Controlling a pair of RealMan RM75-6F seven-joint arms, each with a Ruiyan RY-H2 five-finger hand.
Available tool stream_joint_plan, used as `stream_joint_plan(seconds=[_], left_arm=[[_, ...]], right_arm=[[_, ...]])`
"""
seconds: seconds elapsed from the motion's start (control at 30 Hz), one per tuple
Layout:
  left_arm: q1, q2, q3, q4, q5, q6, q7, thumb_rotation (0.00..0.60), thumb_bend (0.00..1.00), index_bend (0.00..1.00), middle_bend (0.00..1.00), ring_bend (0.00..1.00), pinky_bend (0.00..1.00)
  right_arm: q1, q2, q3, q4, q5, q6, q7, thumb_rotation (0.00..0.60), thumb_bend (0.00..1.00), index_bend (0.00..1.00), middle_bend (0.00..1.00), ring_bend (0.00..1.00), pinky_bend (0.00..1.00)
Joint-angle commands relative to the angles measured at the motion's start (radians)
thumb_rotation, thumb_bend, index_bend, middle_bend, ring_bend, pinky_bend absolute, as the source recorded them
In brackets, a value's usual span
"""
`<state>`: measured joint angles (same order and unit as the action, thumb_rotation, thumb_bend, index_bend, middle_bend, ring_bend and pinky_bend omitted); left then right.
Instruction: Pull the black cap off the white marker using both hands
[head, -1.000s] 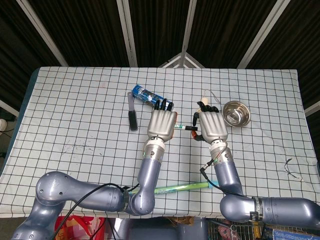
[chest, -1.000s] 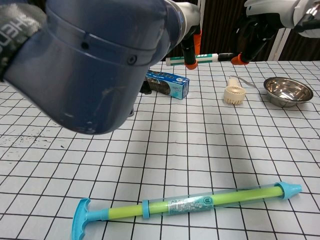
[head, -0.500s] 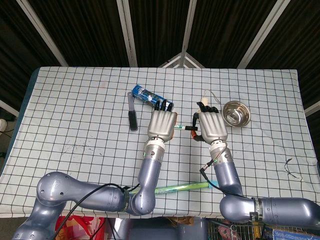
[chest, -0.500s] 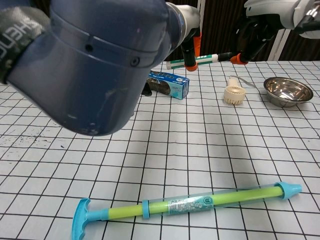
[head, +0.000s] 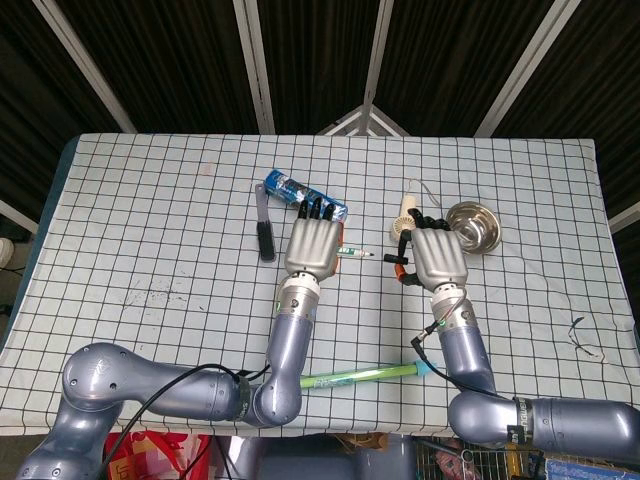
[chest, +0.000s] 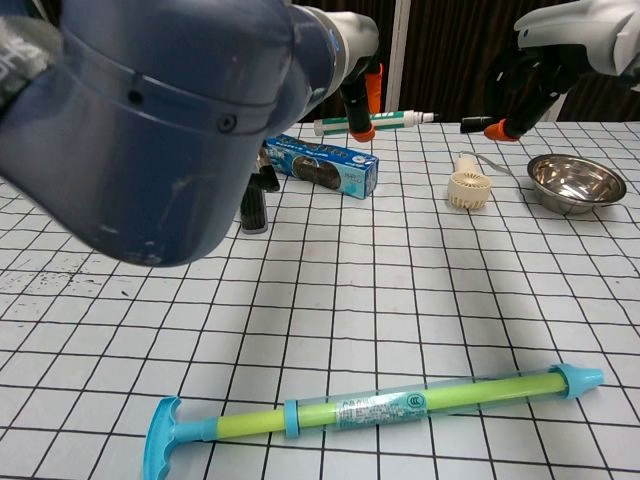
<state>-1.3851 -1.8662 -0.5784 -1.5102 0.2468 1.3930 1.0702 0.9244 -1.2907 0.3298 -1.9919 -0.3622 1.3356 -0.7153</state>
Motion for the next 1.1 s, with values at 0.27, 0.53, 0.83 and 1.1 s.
stream_joint_plan(seconds=[0.27, 0.53, 0.83, 1.1], left_arm=[[0.037, -0.024, 0.055, 0.106, -0.005, -0.111, -0.041, 0.600, 0.56, 0.59, 0.13, 0.00, 0.00], [0.025, -0.052, 0.081, 0.160, -0.007, -0.171, -0.019, 0.600, 0.54, 0.44, 0.11, 0.00, 0.00], [0.028, -0.039, 0.105, 0.145, -0.027, -0.198, 0.022, 0.600, 0.53, 0.25, 0.07, 0.00, 0.00], [0.057, 0.036, 0.113, 0.030, -0.008, -0.140, 0.038, 0.600, 0.52, 0.05, 0.00, 0.00, 0.00]], right_arm=[[-0.048, -0.036, -0.048, 0.097, -0.003, -0.079, 0.077, 0.600, 0.41, 0.68, 0.12, 0.18, 0.15], [-0.050, -0.078, -0.054, 0.147, 0.007, -0.099, 0.089, 0.600, 0.41, 0.31, 0.12, 0.18, 0.15], [-0.059, -0.098, -0.055, 0.150, -0.001, -0.105, 0.103, 0.600, 0.35, 0.20, 0.12, 0.18, 0.15], [-0.086, -0.050, -0.044, 0.134, -0.043, -0.079, 0.128, 0.600, 0.34, 0.17, 0.12, 0.15, 0.14]])
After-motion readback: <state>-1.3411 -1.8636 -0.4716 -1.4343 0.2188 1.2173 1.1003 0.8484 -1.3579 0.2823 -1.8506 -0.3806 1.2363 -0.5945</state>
